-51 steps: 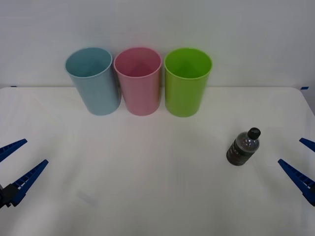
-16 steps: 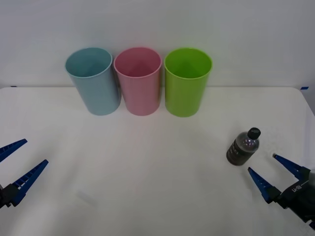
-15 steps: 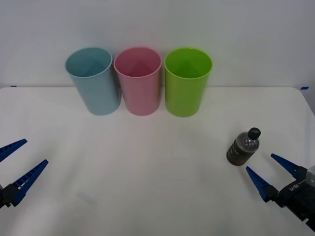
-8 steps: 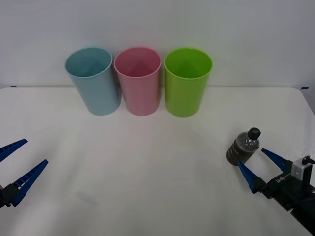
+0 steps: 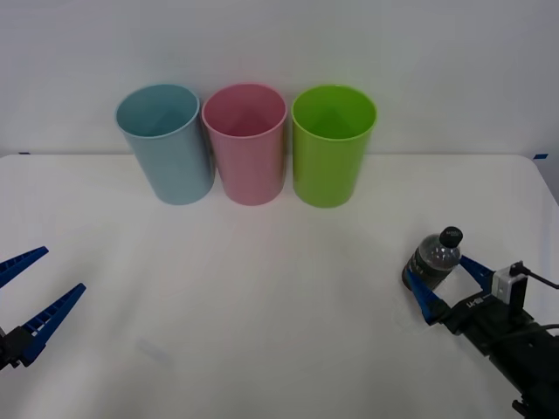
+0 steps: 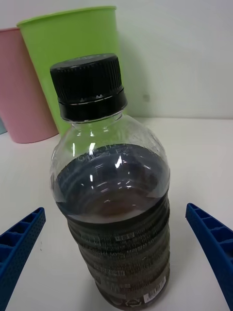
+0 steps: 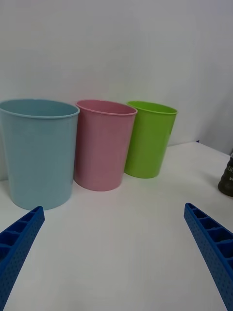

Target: Grasp the object on the table and drop it into the matching bin: aluminum can to the light blue bin, PET bottle to the pink bin.

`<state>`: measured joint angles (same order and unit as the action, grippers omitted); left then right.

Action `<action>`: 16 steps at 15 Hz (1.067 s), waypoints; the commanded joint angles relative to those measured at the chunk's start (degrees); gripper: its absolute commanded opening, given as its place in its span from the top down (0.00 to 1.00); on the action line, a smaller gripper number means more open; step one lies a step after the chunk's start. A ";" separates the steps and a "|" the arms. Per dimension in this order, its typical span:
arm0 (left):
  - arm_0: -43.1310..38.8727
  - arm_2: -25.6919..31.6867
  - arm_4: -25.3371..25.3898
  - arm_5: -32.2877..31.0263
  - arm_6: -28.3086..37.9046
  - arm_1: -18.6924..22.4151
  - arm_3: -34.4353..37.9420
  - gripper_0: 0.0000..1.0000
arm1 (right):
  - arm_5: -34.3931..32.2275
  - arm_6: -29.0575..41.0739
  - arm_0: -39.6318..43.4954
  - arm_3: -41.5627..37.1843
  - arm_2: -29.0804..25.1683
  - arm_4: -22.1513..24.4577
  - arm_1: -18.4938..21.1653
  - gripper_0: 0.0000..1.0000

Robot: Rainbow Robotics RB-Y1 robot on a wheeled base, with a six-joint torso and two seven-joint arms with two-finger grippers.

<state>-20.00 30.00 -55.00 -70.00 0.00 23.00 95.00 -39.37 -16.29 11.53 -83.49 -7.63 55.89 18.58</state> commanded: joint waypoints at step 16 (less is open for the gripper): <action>0.00 0.00 0.00 0.00 0.00 0.00 0.00 0.00 | 6.15 -1.55 -2.48 0.00 3.33 -0.08 -0.21 0.00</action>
<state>-20.00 30.00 -55.00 -70.00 0.00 23.00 95.00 -33.22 -17.77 9.04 -83.49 -4.31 55.88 18.37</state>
